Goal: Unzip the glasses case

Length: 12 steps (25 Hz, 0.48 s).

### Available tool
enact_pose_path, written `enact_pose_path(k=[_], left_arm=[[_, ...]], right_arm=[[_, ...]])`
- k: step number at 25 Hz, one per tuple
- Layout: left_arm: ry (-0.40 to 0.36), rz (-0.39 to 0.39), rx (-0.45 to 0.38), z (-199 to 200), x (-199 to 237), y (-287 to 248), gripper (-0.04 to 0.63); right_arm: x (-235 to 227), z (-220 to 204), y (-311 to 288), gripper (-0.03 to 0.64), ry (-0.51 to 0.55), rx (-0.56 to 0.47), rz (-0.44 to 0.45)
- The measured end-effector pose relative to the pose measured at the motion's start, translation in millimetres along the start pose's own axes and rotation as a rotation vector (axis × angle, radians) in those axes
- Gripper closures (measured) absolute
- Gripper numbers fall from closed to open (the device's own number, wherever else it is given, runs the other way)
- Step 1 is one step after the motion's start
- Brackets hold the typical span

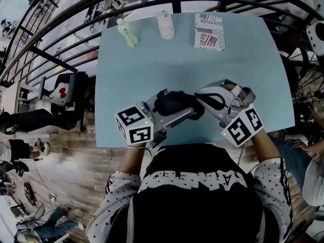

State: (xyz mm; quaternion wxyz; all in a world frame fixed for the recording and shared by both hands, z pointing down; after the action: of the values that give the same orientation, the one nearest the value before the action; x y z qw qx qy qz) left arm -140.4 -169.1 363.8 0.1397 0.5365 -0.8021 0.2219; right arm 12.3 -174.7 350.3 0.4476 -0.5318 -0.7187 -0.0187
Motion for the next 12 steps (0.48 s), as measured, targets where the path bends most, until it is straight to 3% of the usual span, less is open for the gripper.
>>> enact_pose_path(k=[12], left_arm=[[-0.024,-0.006,0.055,-5.6,0.3,-7.5,0.595]], right_arm=[[-5.5,8.2,-4.0,0.607,0.037,-0.031,0.013]])
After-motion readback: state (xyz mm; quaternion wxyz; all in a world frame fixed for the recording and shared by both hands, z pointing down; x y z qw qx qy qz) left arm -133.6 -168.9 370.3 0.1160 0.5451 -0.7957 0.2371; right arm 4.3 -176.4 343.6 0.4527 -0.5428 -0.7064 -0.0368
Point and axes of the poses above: the fingertips, and each gripper's own axes: y backward along the fingers, x to its left, z out of its top, the point moved 8 cm from there along y, backward along the fingers, and after that the axes turned 5 degrees about x, right-handed, at the moved point
